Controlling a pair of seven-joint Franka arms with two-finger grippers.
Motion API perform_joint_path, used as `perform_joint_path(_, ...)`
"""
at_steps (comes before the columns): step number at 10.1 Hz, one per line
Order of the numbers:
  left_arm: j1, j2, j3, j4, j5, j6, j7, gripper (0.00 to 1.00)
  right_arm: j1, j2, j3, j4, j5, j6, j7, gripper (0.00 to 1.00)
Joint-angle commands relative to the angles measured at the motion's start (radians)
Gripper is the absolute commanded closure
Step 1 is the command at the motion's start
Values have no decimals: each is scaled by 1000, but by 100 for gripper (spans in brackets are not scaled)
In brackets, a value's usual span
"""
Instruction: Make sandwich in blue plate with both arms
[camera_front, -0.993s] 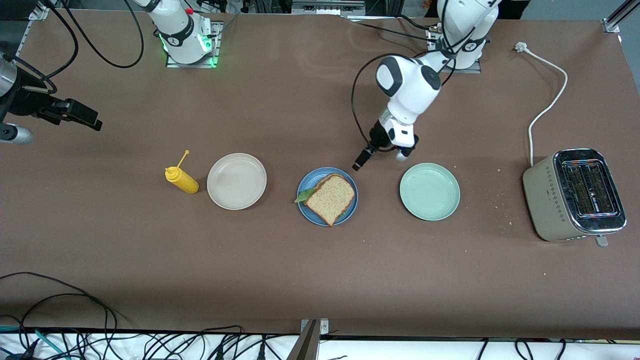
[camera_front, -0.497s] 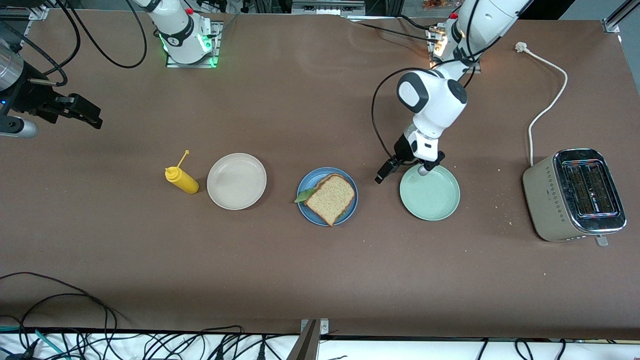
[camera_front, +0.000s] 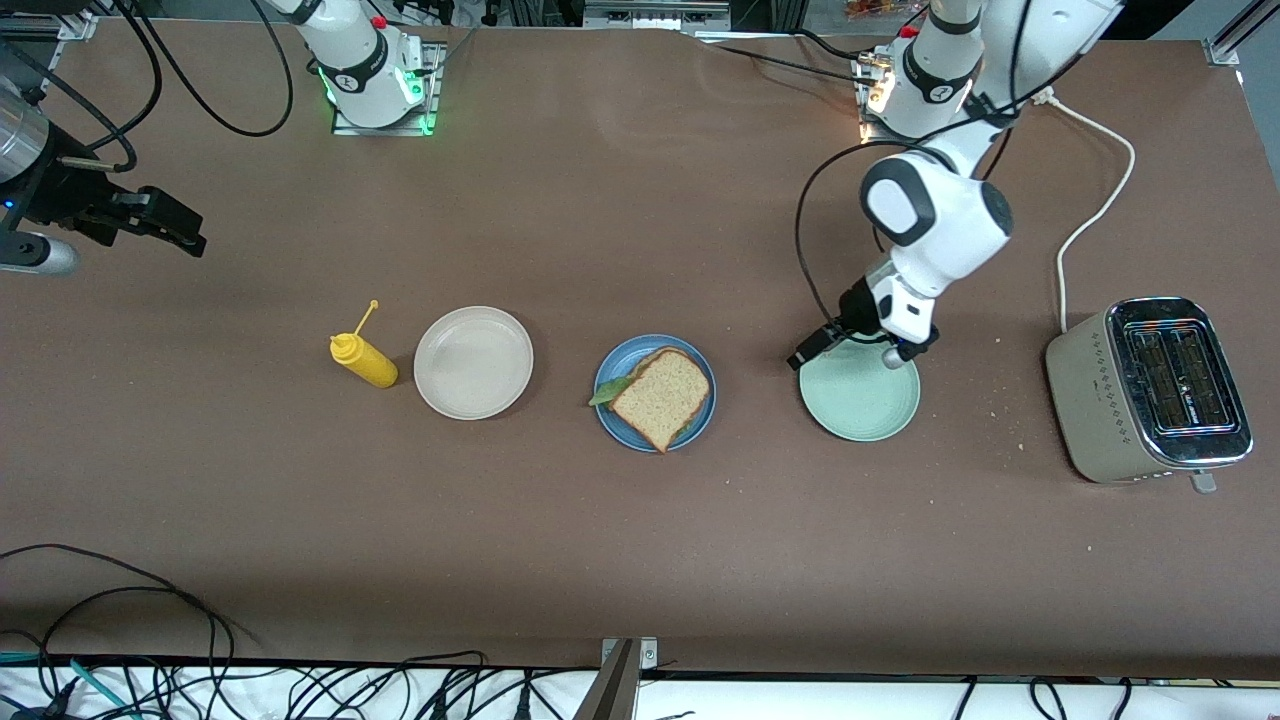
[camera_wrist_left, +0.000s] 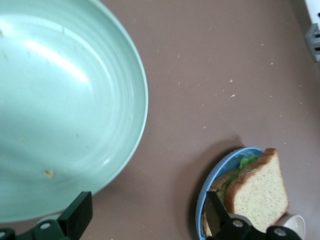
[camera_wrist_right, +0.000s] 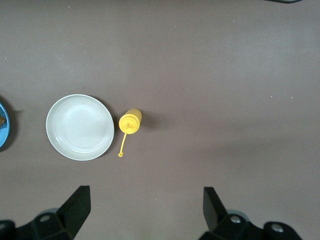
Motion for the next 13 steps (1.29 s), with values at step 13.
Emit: perform_joint_path(13, 448, -142, 26, 683, 1118, -1396, -189, 0, 4, -5, 2, 17, -14, -43, 8, 0)
